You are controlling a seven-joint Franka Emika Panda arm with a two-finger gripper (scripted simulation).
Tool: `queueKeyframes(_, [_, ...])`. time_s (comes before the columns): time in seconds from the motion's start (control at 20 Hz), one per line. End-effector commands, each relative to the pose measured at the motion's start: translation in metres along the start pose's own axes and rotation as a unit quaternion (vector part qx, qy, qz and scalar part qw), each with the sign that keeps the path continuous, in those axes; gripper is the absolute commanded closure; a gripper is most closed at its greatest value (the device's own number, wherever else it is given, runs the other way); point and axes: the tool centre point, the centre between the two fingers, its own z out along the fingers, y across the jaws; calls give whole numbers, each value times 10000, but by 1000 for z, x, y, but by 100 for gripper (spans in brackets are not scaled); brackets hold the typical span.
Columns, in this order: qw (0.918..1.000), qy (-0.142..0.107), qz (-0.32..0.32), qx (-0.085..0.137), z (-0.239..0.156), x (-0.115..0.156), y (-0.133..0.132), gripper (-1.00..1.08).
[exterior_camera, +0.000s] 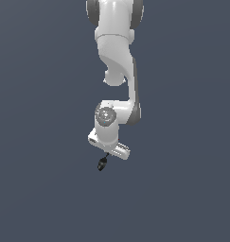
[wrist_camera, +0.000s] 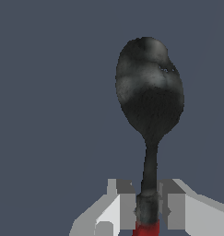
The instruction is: Pick up the object and move it to a goal position.
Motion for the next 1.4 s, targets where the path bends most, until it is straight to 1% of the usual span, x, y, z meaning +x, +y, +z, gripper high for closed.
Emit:
queueKeyframes(0.0, [10000,5,0,2,-6,-2,0,108])
queueKeyframes(0.25, [10000,5,0,2,-24,-12,3,108])
queueKeyframes(0.5, [10000,1,2,3,-52,-28,7,108])
queueKeyframes(1.35, [10000,-3,9,-2,-188,-97,23,108])
